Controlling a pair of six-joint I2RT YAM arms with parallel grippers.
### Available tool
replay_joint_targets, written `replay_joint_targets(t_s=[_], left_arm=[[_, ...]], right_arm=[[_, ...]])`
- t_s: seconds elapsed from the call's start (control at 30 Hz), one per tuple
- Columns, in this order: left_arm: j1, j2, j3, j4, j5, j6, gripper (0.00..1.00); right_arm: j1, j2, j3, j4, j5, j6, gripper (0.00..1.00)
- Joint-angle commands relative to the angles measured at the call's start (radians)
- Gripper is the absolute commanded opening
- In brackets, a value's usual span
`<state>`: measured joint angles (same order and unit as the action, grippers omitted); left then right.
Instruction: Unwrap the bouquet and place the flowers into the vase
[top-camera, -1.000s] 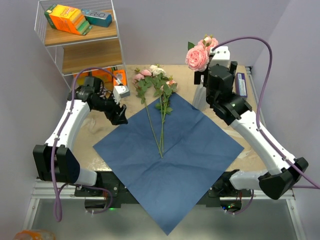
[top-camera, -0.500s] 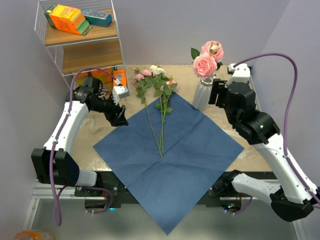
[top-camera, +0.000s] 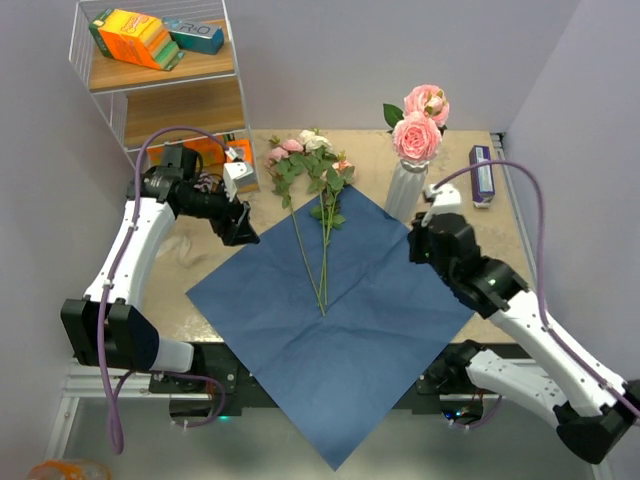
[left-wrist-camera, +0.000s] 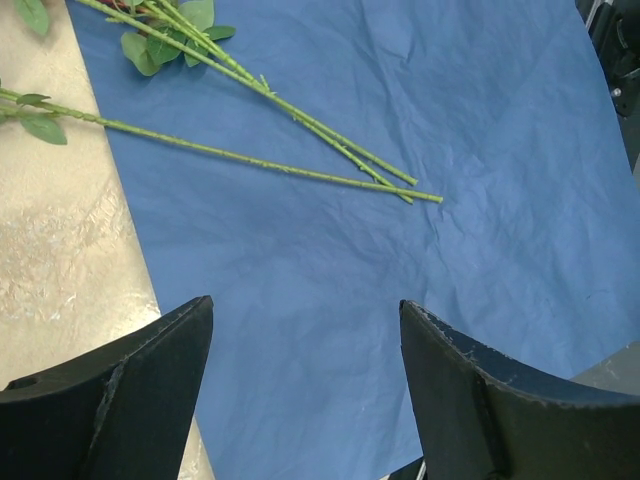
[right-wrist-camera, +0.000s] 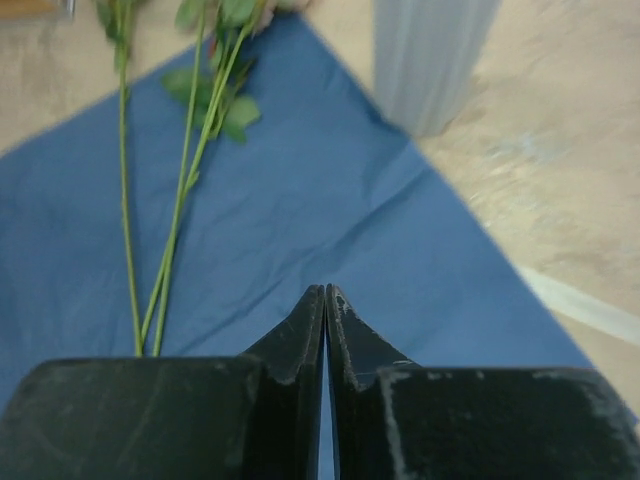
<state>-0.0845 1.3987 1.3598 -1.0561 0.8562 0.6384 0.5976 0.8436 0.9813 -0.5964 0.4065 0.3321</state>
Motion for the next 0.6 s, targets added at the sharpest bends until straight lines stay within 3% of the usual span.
replay_joint_targets(t_s=[0.0, 0.03, 0.1, 0.13, 0.33, 0.57], left_arm=[[0.011, 0.002, 0.027, 0.030, 0.006, -0.069, 0.80], [0.011, 0.003, 0.022, 0.051, -0.003, -0.078, 0.80], [0.019, 0.003, 0.009, 0.082, -0.025, -0.103, 0.80], [0.023, 0.003, 0.002, 0.091, -0.031, -0.112, 0.80], [0.075, 0.031, 0.002, 0.107, -0.014, -0.134, 0.80], [0.184, 0.083, 0.027, 0.050, -0.014, -0.069, 0.80]], right_arm=[[0.141, 0.055, -0.121, 0.205, -0.037, 0.059, 0.09], [0.196, 0.086, -0.128, 0.230, -0.023, 0.068, 0.23], [0.231, 0.167, -0.153, 0.274, -0.027, 0.093, 0.34], [0.255, 0.195, -0.162, 0.337, -0.031, 0.102, 0.46], [0.318, 0.547, -0.055, 0.521, -0.028, 0.082, 0.54], [0.317, 0.989, 0.362, 0.534, -0.038, -0.042, 0.64]])
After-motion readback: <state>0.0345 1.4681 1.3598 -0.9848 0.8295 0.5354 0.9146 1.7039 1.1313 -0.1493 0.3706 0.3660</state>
